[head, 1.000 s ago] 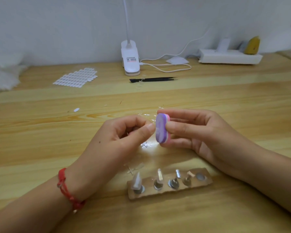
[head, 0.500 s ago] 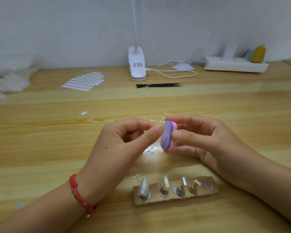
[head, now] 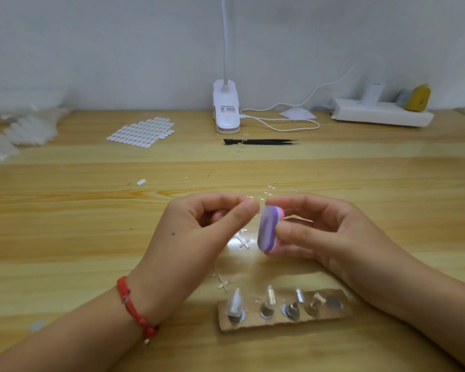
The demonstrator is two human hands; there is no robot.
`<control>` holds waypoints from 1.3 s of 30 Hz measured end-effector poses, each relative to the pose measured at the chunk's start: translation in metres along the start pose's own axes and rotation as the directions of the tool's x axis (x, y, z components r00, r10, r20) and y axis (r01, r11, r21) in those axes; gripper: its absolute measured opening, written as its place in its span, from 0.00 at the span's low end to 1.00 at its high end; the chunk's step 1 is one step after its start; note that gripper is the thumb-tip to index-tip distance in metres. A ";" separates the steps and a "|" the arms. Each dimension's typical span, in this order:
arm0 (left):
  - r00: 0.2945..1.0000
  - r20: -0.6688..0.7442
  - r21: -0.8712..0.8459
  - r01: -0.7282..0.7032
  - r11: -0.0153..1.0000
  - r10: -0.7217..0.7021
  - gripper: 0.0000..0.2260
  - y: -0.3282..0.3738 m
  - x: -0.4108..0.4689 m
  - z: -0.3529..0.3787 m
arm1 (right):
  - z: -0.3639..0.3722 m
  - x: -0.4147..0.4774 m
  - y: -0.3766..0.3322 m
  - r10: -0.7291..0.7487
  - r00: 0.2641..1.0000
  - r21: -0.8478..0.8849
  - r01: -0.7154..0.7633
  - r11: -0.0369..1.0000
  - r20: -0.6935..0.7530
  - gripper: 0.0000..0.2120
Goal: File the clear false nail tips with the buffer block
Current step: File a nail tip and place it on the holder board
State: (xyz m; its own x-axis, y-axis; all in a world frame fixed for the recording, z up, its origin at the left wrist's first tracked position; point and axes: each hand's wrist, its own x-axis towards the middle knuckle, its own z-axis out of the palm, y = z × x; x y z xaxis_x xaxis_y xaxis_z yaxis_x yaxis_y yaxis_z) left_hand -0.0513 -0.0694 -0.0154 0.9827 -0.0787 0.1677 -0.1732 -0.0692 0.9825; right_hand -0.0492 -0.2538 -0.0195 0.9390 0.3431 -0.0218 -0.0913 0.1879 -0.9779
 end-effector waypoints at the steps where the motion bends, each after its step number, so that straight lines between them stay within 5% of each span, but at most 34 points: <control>1: 1.000 0.025 0.011 -0.006 1.000 0.005 0.11 0.000 -0.001 0.001 | -0.001 0.001 0.000 0.000 0.999 0.047 0.002 0.999 -0.036 0.14; 3: 0.999 0.040 0.012 -0.011 1.000 0.011 0.11 0.000 -0.002 0.002 | -0.003 0.001 0.000 0.006 0.996 0.124 0.005 0.992 -0.087 0.12; 7: 1.000 -0.018 -0.011 -0.002 1.000 0.002 0.11 0.000 0.000 0.000 | 0.002 -0.002 0.000 0.025 0.999 -0.059 -0.023 0.998 0.025 0.15; 11: 0.998 0.053 0.032 -0.026 0.999 0.024 0.10 0.000 -0.002 0.002 | -0.002 0.001 0.001 0.000 0.995 0.105 0.011 0.994 -0.101 0.13; 23: 1.000 0.011 0.025 -0.023 0.999 0.022 0.11 -0.001 0.000 0.001 | 0.000 0.000 0.001 0.001 1.000 -0.002 -0.001 1.000 0.008 0.16; 35: 0.998 0.069 0.046 -0.005 0.999 0.002 0.11 -0.002 -0.001 0.001 | -0.003 0.002 0.000 0.013 0.995 0.141 0.002 0.990 -0.100 0.13; 39: 0.999 0.050 0.046 -0.006 0.999 0.004 0.12 -0.002 0.001 0.000 | 0.001 0.001 -0.002 0.017 1.000 0.059 -0.016 0.998 -0.017 0.15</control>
State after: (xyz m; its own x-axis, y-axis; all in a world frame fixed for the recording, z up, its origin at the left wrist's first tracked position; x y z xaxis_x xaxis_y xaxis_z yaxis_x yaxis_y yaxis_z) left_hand -0.0504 -0.0692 -0.0169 0.9775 -0.1284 0.1675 -0.1824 -0.1143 0.9766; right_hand -0.0488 -0.2532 -0.0175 0.9427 0.3310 -0.0419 -0.1259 0.2364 -0.9635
